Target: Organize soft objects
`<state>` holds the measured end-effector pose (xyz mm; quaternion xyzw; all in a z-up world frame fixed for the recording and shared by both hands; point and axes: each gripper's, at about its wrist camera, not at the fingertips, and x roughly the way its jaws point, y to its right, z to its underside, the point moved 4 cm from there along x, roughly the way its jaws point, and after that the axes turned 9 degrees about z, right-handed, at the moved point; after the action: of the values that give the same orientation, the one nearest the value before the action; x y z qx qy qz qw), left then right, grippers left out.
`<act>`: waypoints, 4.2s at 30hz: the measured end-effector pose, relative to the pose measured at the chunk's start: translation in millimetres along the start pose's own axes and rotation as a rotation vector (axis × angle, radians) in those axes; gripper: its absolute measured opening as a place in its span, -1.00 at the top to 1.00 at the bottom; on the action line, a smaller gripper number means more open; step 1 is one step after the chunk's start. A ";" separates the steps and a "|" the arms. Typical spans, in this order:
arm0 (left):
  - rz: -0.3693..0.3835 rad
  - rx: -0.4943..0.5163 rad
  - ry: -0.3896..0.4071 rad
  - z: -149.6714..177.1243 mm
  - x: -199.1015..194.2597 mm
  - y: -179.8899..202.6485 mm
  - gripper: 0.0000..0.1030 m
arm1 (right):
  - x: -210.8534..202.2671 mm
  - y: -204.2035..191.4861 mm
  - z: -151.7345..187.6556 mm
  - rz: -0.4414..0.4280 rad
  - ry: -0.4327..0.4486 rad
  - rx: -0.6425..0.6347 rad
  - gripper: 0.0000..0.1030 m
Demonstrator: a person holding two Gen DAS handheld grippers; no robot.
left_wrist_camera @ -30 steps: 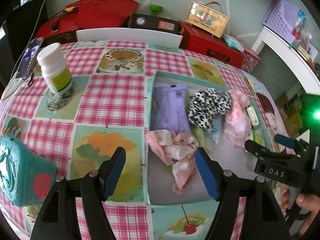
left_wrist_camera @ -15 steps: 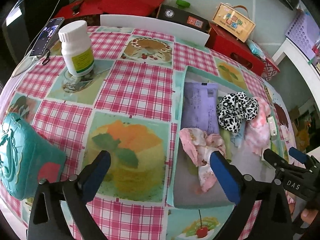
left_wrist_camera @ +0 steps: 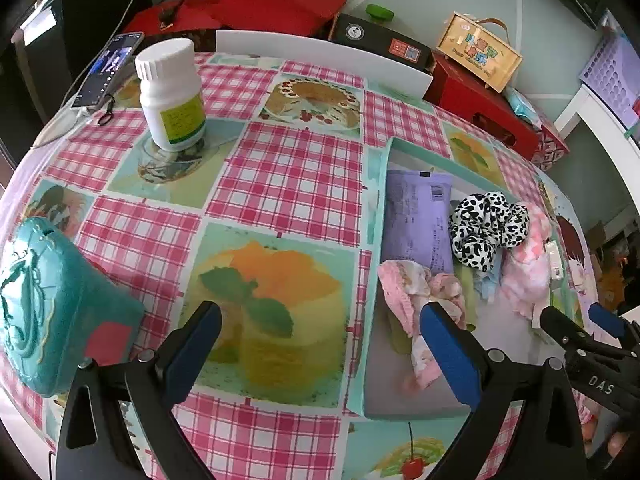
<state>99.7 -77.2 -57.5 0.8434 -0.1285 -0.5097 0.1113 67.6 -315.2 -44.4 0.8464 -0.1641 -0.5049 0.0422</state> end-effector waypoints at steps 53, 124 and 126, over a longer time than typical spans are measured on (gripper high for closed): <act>-0.293 0.128 -0.015 63.2 -94.9 -42.5 -0.93 | -52.5 -20.0 95.3 -0.073 -0.061 0.054 -1.00; -0.253 0.152 -0.002 69.7 -122.0 -26.9 -0.93 | -109.0 -45.1 89.9 -0.085 0.014 0.006 -1.00; -0.251 0.152 -0.002 69.7 -122.3 -27.0 -0.93 | -109.1 -45.0 89.6 -0.085 0.014 0.006 -1.00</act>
<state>-14.2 -15.4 3.7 0.8583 -0.0605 -0.5092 -0.0175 -47.3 -229.4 -6.9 0.8563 -0.1293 -0.4997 0.0195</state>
